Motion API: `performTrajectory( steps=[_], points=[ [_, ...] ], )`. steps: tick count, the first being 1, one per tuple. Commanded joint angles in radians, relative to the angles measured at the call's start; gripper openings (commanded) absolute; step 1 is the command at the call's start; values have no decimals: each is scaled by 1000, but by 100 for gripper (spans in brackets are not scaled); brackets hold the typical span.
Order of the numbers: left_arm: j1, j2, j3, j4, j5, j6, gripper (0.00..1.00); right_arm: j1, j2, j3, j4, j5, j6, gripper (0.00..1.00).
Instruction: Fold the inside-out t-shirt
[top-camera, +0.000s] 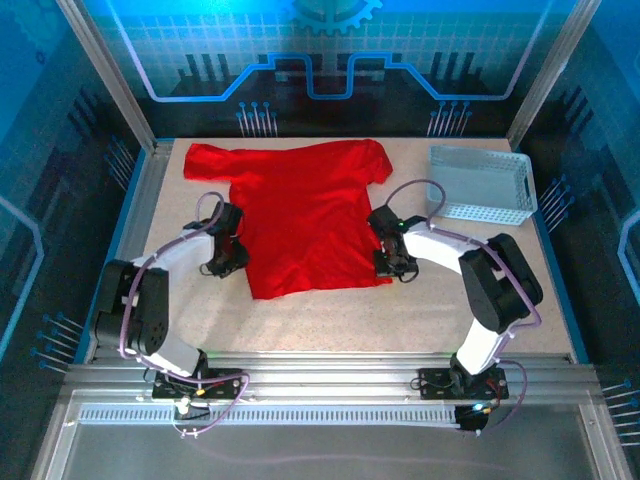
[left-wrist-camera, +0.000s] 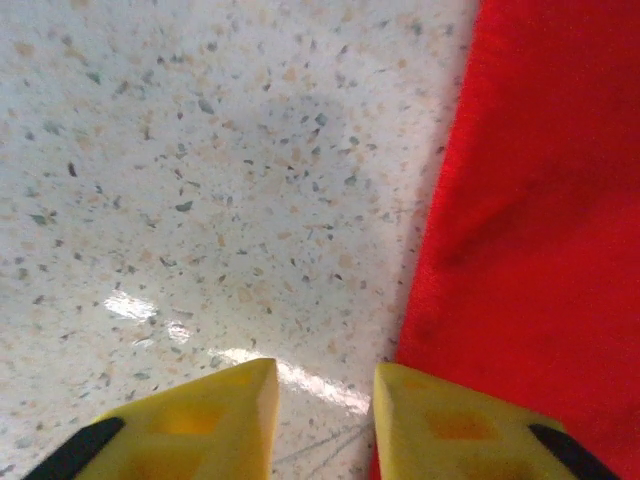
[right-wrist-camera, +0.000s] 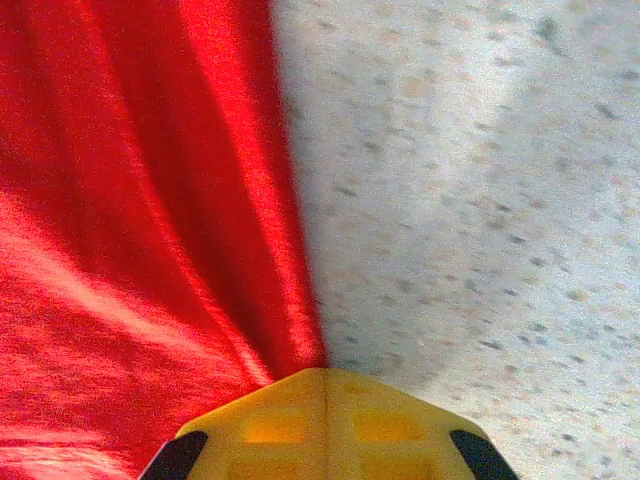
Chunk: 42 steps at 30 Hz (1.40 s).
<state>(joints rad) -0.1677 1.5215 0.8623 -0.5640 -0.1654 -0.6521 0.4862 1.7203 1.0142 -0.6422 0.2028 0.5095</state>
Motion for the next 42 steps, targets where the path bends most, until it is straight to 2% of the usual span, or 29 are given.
performTrajectory(
  steps=[1, 5, 8, 12, 14, 16, 26, 28, 33, 35, 42],
  points=[
    [-63, -82, 24, -69, -68, 41, 36, -12, -57, -27, 6, 8, 18, 1],
    [-199, -115, 48, -126, -134, 63, 43, -12, -112, -47, 16, -19, 27, 1],
    [-296, -127, 49, -136, -146, 78, 50, 10, -157, -62, 33, -49, 17, 19],
    [-386, -107, 56, -158, -154, 62, 57, 35, -163, -55, -2, -43, 30, 34],
    [-406, -88, 55, -155, -149, 49, 57, 35, -152, -61, 4, -52, 38, 39],
    [-423, -73, 52, -136, -137, 41, 57, 38, -137, -70, 28, -73, 40, 40],
    [-496, -7, 85, -123, -163, 94, 63, 75, -17, -31, 4, -48, 63, 34],
    [-518, 2, 91, -123, -172, 112, 65, 75, -19, -38, 7, -43, 65, 28],
    [-594, 25, 118, -118, -208, 160, 70, 75, -84, -56, 6, -45, 72, 6],
    [-626, 37, 130, -107, -222, 183, 72, 75, -121, -61, -7, -41, 74, 2],
    [-779, 62, 154, 4, -290, 292, 87, 70, -268, -51, -52, -132, 75, 0]
  ],
)
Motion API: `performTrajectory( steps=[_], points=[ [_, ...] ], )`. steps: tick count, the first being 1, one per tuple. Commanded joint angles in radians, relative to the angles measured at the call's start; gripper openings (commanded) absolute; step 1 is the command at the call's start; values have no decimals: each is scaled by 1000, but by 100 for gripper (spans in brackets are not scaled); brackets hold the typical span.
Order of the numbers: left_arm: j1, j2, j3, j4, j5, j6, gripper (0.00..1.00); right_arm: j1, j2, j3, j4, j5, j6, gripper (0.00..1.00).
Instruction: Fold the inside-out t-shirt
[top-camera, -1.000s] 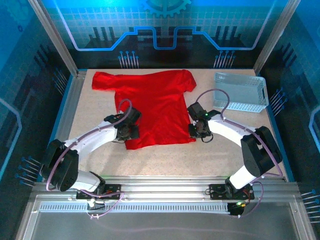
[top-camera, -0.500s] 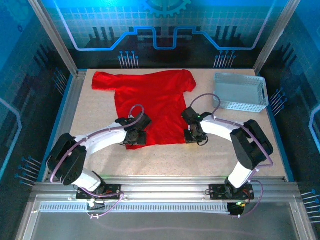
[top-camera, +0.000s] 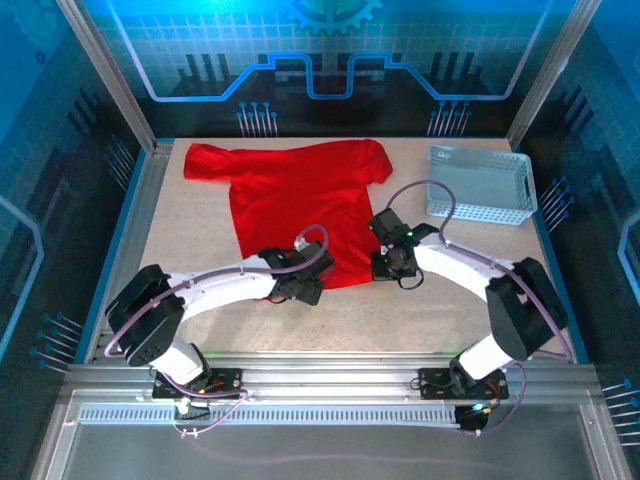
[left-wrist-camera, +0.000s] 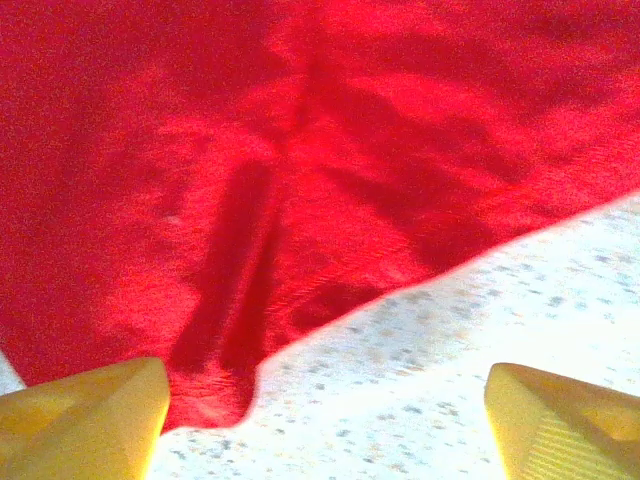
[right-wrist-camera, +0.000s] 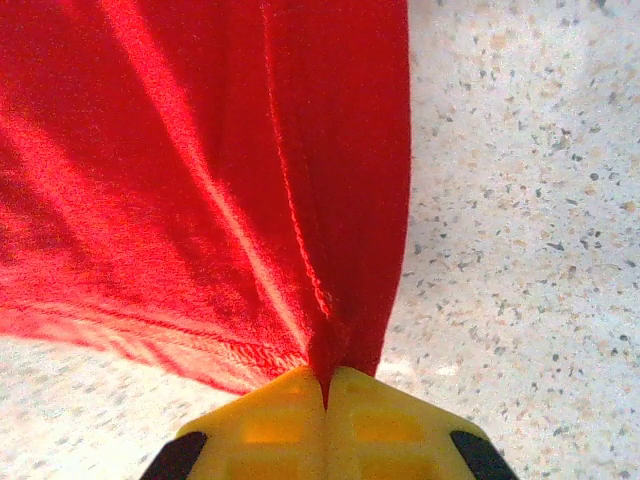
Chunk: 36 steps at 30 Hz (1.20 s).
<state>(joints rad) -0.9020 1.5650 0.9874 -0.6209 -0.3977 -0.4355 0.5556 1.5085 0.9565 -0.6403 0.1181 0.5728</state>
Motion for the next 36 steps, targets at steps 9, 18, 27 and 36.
performTrajectory(
  steps=[9, 18, 27, 36],
  points=[
    [-66, 102, 61, 181, -113, 120, 99, -7, -144, 70, -94, -113, 35, 0],
    [-80, 164, 84, 201, -159, 117, 99, -23, -153, 121, -95, -153, 59, 0],
    [-80, 188, 78, 177, -275, 119, 79, -72, -162, 112, -114, -136, 63, 0],
    [-80, 141, 45, 208, -295, 158, 55, -72, -124, 103, -111, -90, 53, 0]
  ],
)
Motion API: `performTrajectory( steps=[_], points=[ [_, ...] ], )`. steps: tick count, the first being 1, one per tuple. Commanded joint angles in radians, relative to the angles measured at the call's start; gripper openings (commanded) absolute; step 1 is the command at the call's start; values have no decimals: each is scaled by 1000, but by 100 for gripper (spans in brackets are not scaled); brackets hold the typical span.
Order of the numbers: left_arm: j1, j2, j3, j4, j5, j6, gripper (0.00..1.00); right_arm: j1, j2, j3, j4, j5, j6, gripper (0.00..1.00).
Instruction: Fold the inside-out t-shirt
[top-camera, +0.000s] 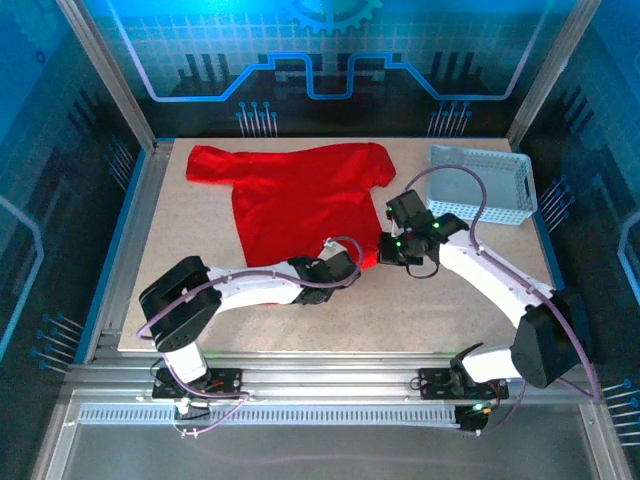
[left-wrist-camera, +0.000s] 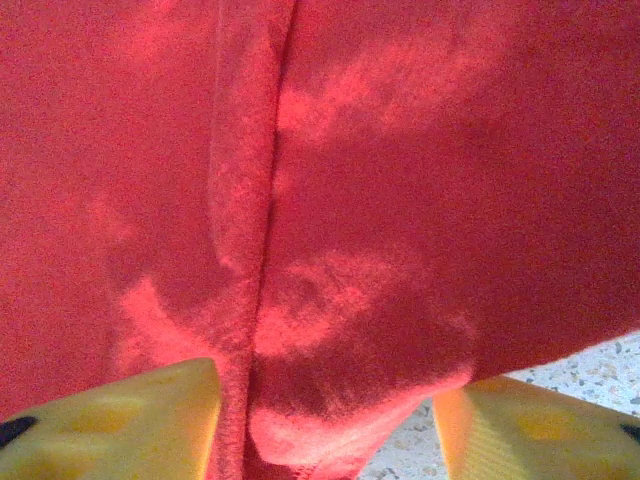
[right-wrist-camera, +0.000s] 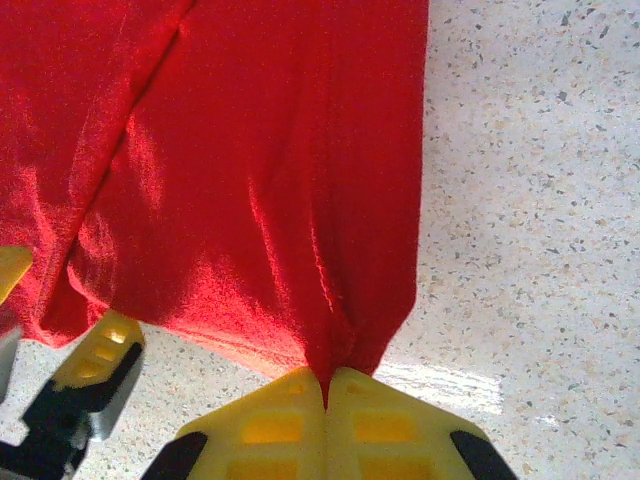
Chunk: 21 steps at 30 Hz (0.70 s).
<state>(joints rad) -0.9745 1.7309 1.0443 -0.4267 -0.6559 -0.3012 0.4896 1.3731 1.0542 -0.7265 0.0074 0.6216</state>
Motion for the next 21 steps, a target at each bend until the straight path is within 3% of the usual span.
performTrajectory(
  steps=[1, 5, 12, 17, 21],
  points=[
    [-7, -18, -7, 8, -43, 27, 52, -7, 12, 5, -20, 19, 4, 0],
    [-7, -9, -5, 17, -30, 33, 39, -7, 25, 10, -22, 34, 1, 0],
    [-4, -53, -28, 82, 120, 55, 11, -6, 44, 0, 5, 84, -24, 5],
    [15, -70, -30, 108, 281, 51, 2, -7, 27, -3, 22, 95, -50, 13],
    [43, -76, -23, 115, 346, 27, 0, -13, -13, -26, 30, 101, -71, 24]
  ],
)
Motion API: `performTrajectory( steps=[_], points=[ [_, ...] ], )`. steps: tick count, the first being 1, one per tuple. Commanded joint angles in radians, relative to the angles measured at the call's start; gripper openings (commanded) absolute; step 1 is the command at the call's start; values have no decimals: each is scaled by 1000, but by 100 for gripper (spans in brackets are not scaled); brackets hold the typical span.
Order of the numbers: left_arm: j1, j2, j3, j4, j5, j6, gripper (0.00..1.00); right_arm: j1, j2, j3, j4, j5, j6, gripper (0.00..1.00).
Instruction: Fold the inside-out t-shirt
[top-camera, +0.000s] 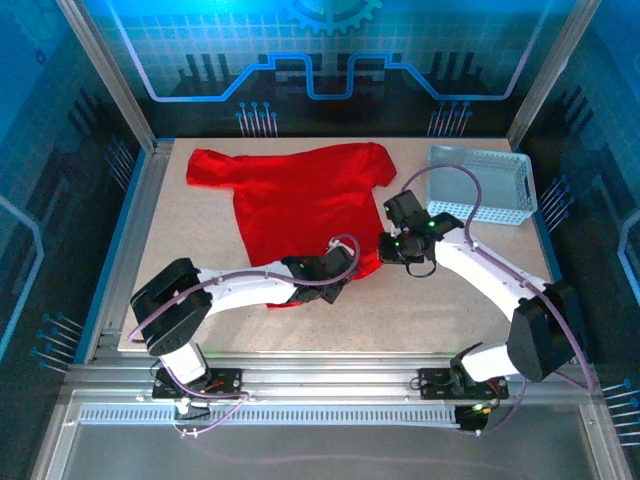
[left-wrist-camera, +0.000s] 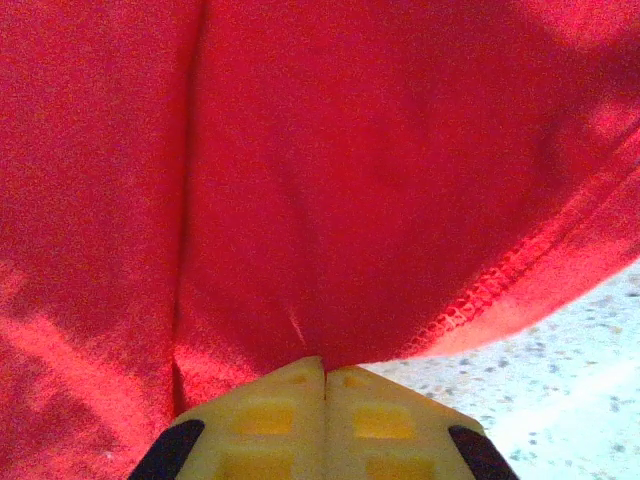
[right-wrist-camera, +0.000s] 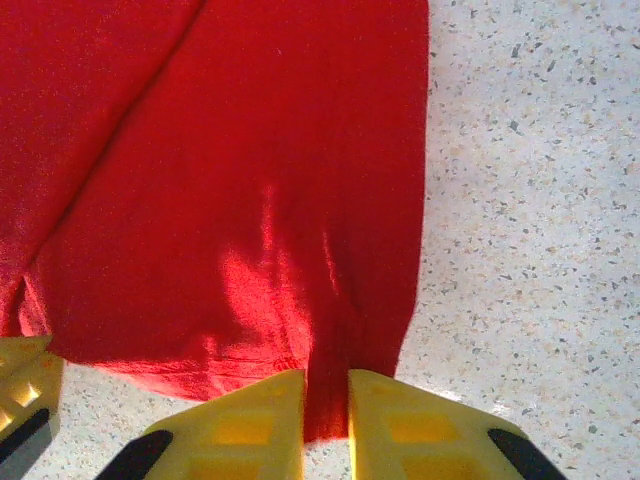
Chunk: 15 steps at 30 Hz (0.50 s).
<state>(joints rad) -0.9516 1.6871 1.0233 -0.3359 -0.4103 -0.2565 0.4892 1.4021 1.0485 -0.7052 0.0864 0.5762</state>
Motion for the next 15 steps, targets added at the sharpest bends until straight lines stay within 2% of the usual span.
performTrajectory(
  steps=[1, 6, 10, 13, 15],
  points=[
    [30, -33, -4, 28, 112, -22, 0, -16, -51, -32, 11, 16, -28, 25],
    [83, -53, -11, 56, 201, -55, 0, -24, -108, -126, 72, -41, -20, 37],
    [109, -71, 7, 55, 253, -75, 0, 26, -192, -277, 263, -170, 28, 43],
    [130, -76, 19, 58, 295, -84, 0, 126, -189, -341, 377, -142, 38, 48],
    [140, -76, 24, 60, 309, -84, 0, 191, -161, -349, 422, -74, 11, 57]
  ],
)
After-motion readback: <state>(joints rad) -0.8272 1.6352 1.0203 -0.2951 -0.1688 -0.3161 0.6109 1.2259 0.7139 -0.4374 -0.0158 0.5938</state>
